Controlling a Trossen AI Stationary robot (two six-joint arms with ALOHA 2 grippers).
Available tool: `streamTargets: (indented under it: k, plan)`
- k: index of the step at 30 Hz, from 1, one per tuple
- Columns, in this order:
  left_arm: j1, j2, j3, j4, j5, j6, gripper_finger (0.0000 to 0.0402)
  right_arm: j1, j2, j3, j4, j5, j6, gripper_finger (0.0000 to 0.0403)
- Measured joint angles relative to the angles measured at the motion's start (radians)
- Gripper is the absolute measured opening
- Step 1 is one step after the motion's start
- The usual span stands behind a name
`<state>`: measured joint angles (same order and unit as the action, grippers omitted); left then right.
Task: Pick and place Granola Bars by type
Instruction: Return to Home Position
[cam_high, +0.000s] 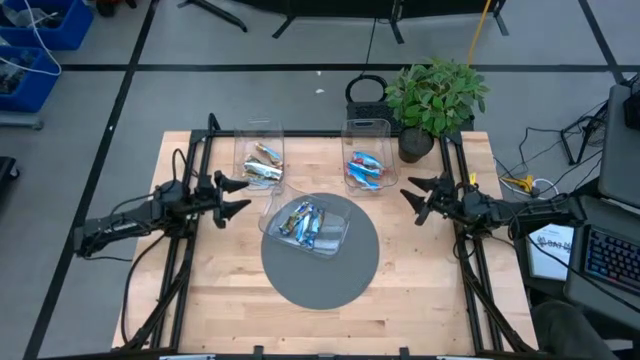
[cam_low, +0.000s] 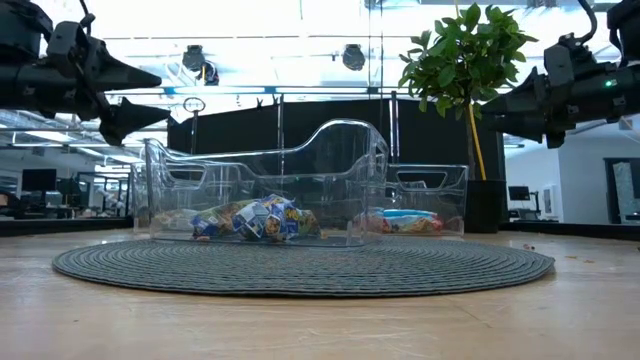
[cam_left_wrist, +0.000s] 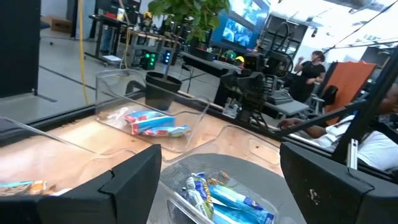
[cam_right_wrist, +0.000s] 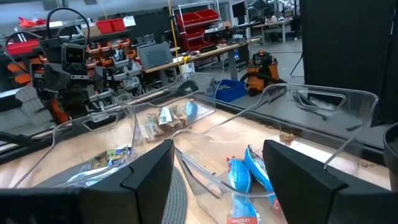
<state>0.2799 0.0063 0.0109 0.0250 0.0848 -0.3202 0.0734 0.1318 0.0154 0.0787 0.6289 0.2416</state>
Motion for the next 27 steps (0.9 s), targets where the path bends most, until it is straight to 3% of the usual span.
streamTargets:
  k: [27]
  plan:
    - [0.001,0.000,0.000,0.006,0.001,-0.025,0.0320,0.000,0.000,0.000,0.029,-0.001,0.000,0.0238]
